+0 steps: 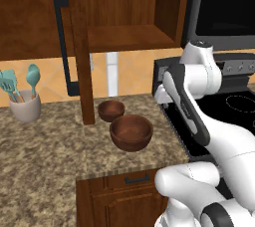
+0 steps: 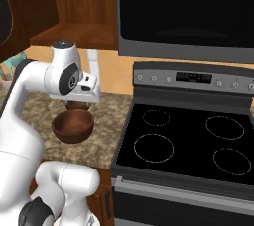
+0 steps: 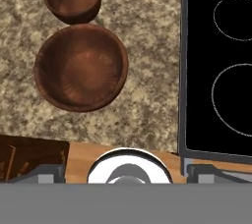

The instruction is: Pick up the bowls on the counter and stack them on top of one another in the open cabinet. Place the smaller bowl on top of the larger bowl.

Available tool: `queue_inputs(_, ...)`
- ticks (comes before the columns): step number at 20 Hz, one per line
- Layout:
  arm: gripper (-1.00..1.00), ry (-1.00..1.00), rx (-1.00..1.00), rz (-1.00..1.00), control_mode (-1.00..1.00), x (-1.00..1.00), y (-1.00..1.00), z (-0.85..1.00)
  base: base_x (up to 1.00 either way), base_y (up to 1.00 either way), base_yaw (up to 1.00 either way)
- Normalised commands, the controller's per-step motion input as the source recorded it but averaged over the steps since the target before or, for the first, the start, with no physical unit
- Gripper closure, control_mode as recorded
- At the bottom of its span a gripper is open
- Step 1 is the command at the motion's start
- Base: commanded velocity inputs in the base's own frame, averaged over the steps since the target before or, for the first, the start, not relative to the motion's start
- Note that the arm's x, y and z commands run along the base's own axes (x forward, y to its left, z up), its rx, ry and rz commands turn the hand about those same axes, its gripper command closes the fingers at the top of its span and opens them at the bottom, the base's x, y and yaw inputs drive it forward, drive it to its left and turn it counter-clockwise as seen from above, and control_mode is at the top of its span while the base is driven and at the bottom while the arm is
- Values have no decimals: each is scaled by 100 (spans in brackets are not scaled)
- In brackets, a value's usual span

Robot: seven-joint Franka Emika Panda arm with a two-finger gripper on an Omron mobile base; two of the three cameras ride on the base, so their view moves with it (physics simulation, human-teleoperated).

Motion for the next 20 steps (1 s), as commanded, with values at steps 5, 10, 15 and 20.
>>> queue_inputs(5,-100,0,2,0,-100,3,4,-23,0,0,0)
queue_inputs(10,-100,-8,14,0,-100,28,6,-21,0,0,0)
queue_inputs(15,-100,-8,17,-1,-100,43,15,-7,0,0,0)
queue_inputs(20,-100,-1,7,0,-100,53,11,0,0,0,0)
